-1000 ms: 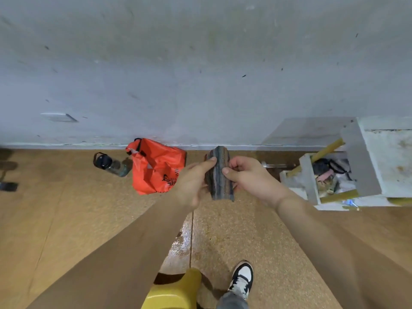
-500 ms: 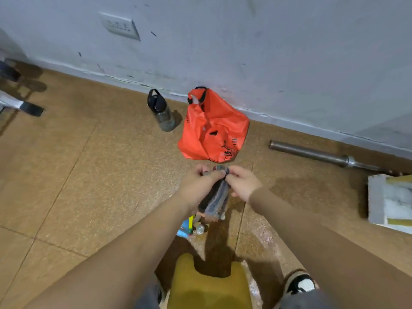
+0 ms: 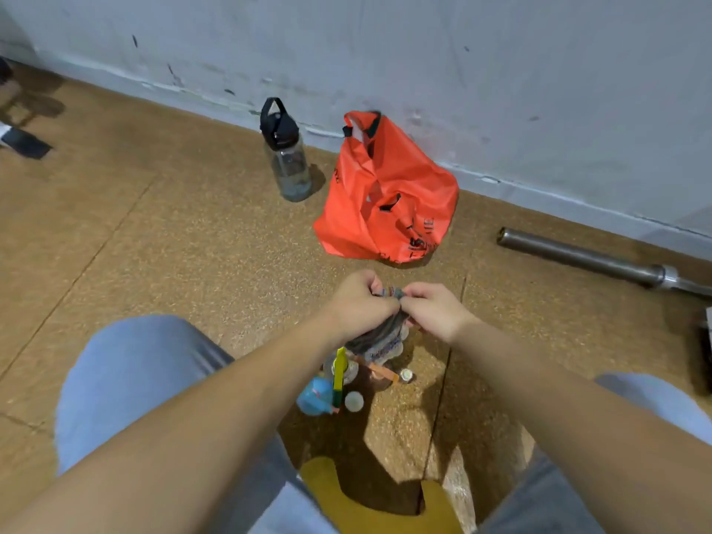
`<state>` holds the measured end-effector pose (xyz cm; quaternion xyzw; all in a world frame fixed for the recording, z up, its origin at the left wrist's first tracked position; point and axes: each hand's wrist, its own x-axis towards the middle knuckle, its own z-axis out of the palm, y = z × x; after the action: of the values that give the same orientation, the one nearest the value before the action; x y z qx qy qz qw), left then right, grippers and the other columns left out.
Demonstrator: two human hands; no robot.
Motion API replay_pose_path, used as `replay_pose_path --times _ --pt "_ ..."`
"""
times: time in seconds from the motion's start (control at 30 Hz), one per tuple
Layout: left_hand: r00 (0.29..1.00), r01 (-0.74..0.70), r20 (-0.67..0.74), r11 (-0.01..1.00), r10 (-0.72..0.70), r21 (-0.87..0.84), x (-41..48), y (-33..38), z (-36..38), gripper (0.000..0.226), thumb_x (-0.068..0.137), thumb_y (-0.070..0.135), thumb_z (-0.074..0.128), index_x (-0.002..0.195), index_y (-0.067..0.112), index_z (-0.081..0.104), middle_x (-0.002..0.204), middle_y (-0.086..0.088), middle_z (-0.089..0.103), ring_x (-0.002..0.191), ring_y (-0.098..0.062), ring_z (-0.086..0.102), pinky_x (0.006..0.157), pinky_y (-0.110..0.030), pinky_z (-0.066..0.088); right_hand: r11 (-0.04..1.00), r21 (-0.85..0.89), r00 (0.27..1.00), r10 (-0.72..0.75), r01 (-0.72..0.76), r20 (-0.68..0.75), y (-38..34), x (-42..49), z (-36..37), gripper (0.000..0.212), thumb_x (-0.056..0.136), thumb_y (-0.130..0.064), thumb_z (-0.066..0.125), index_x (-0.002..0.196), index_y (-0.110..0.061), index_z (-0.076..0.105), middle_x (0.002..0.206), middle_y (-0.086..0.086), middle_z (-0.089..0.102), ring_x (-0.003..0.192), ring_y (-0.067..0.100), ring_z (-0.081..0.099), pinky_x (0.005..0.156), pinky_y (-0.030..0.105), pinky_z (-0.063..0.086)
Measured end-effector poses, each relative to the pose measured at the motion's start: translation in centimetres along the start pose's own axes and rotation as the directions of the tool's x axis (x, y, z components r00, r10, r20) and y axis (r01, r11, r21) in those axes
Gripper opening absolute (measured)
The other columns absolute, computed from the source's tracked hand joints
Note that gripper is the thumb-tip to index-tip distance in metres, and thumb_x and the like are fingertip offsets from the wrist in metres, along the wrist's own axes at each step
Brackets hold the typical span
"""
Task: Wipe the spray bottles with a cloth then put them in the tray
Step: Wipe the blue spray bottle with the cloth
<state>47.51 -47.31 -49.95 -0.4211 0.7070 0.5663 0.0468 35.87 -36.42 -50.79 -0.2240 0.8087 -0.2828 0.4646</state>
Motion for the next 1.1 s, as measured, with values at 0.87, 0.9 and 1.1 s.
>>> replay_pose_path --times 0.87,0.9,1.1 --pt "0.992 0.125 -0.034 0.977 -0.121 0.171 -1.4 -3.2 0.5 0.019 0.081 0.017 0.068 0.088 0.014 0.051 0.080 -0.008 0.060 0.078 -0.027 0.061 0.067 -0.036 0.050 0.992 0.038 0.987 0.121 -0.117 -0.102 4.3 -0.1 5.5 0.025 0.098 -0.032 0.062 0.079 -0.016 0.058 0.077 0.006 0.055 0.068 0.021 0.048 0.066 0.031 0.038" --pt "0.988 0.152 -0.010 0.974 -0.153 0.167 -1.9 -3.2 0.2 0.019 0.083 0.016 0.070 0.089 0.013 0.052 0.080 -0.009 0.061 0.075 -0.025 0.061 0.064 -0.035 0.050 0.993 0.034 0.987 0.118 -0.115 -0.108 4.5 -0.6 6.0 0.025 0.098 -0.031 0.062 0.078 -0.017 0.056 0.075 0.007 0.051 0.067 0.021 0.046 0.063 0.031 0.036" --pt "0.971 0.233 0.002 0.954 -0.238 0.190 -5.1 -4.7 -3.6 0.017 0.077 0.007 0.079 0.082 0.007 0.063 0.073 -0.010 0.063 0.059 -0.022 0.057 0.047 -0.021 0.045 0.997 0.002 0.996 0.072 -0.072 -0.057 4.0 -1.9 10.0 0.019 0.095 -0.025 0.055 0.080 -0.015 0.060 0.064 0.010 0.059 0.053 0.023 0.054 0.048 0.030 0.042"
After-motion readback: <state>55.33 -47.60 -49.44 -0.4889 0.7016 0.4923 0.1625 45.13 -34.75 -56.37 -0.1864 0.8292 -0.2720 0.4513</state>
